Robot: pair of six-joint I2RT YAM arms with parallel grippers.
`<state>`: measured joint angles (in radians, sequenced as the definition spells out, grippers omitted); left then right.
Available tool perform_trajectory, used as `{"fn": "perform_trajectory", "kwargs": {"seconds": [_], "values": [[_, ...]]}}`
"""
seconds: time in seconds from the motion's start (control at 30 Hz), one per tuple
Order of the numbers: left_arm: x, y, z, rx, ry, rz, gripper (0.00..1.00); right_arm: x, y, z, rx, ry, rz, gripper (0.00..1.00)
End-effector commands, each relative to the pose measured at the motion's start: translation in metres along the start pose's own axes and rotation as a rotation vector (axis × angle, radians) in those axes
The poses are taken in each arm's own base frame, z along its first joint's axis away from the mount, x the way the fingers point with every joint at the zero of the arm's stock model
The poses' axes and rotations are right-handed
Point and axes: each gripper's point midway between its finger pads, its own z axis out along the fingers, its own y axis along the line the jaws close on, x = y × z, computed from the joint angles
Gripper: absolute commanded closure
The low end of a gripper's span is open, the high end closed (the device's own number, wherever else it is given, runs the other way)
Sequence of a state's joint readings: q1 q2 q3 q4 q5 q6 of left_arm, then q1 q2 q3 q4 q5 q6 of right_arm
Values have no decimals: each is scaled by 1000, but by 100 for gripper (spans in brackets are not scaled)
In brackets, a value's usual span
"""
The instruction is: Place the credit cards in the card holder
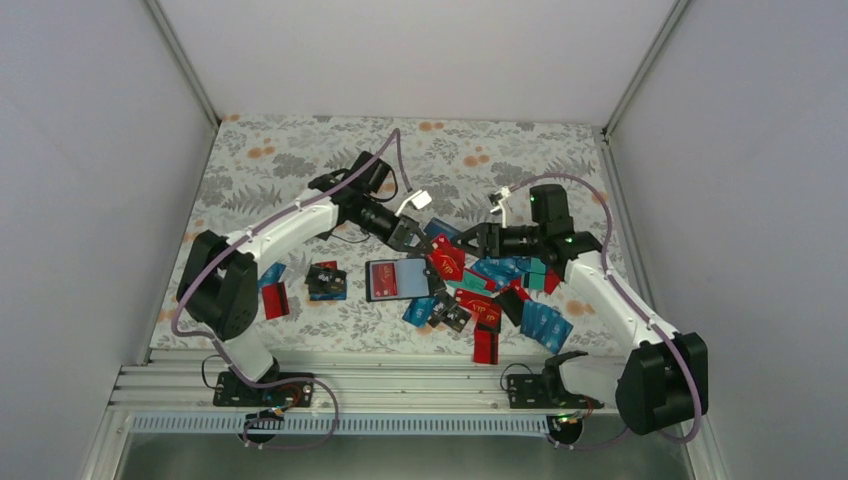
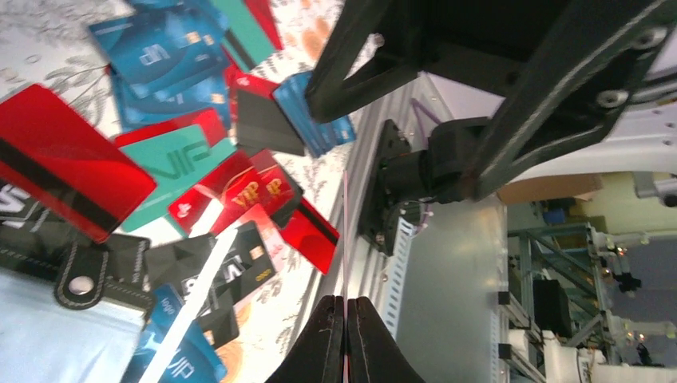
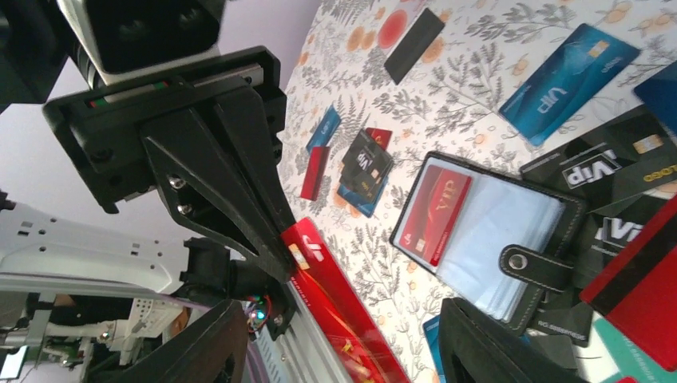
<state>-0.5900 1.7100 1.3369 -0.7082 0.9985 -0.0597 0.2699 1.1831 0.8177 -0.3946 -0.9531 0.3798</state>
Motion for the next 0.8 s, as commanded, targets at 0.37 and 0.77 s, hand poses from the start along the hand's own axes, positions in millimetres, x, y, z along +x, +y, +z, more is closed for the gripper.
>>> {"fn": "perform_trajectory", "kwargs": {"seconds": [0.37,0.77], "values": [[-2,-42,-12,191,-38,118,97,34,49,10,-186,142,25,91],[-37,-19,-36,-32,-259,-89,24,6,60,-1,-75,44,476,96]]}}
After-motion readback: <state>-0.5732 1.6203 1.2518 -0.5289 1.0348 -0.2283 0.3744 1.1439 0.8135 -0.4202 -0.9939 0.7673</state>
